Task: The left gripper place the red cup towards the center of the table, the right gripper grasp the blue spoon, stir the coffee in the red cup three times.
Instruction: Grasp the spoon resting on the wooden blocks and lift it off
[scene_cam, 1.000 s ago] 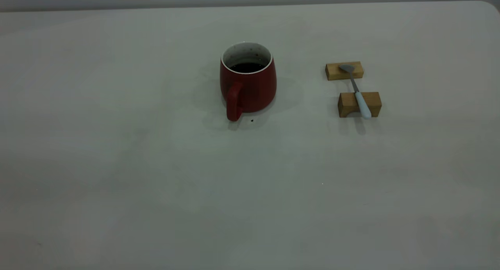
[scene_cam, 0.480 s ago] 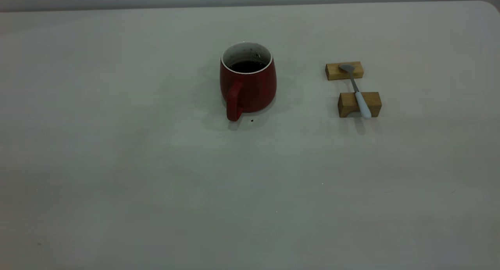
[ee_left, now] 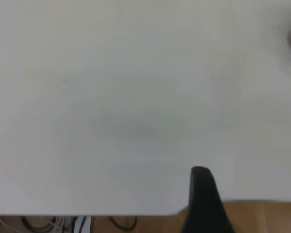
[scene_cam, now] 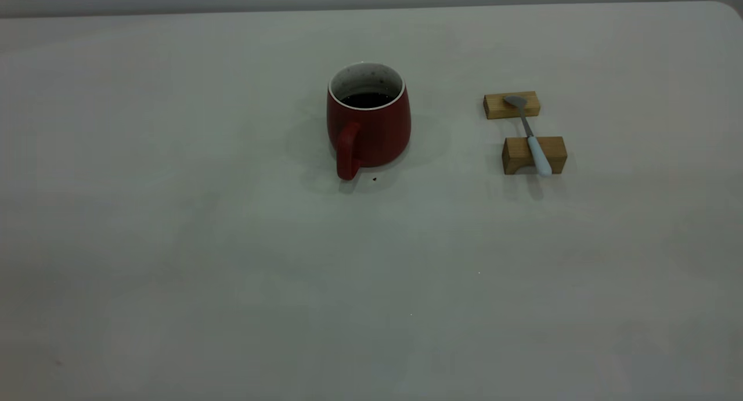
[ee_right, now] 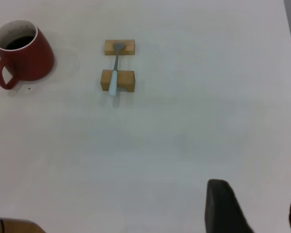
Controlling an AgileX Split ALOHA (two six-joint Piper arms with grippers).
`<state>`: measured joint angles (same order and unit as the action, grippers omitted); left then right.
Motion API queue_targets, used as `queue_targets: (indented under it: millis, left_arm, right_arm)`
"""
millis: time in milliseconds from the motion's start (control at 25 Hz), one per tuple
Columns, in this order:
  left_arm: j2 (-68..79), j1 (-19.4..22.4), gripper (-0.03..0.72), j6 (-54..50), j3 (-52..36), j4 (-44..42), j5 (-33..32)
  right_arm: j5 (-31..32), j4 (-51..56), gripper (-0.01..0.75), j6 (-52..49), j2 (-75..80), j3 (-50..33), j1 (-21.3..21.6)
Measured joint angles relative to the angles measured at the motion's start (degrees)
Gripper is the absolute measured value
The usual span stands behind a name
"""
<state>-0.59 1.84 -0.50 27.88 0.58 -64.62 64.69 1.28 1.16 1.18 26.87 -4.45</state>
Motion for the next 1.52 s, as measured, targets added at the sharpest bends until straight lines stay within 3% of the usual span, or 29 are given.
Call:
queue_targets:
  millis: [360, 560, 760, 1040, 1520]
  left_arm:
    - [-0.4, 0.4, 0.551, 0.0, 0.0, 0.0, -0.1]
    - [-0.4, 0.4, 0.551, 0.0, 0.0, 0.0, -0.1]
    - [-0.4, 0.4, 0.551, 0.0, 0.0, 0.0, -0.1]
    - [-0.4, 0.4, 0.551, 0.1, 0.0, 0.0, -0.1]
    - [-0.4, 0.4, 0.551, 0.1, 0.0, 0.0, -0.1]
  right_arm:
    - [-0.7, 3.4, 0.378, 0.1, 0.6, 0.4, 0.0]
    - [-5.6, 6.6, 0.494, 2.4, 9.4, 2.8, 0.0]
    - [-13.3, 10.5, 0.548, 3.8, 25.1, 4.9, 0.0]
    - [-18.6, 16.6, 0.553, 7.3, 50.7, 10.4, 0.0]
    - [-28.5, 29.2, 0.553, 23.3, 90.0, 20.7, -1.2]
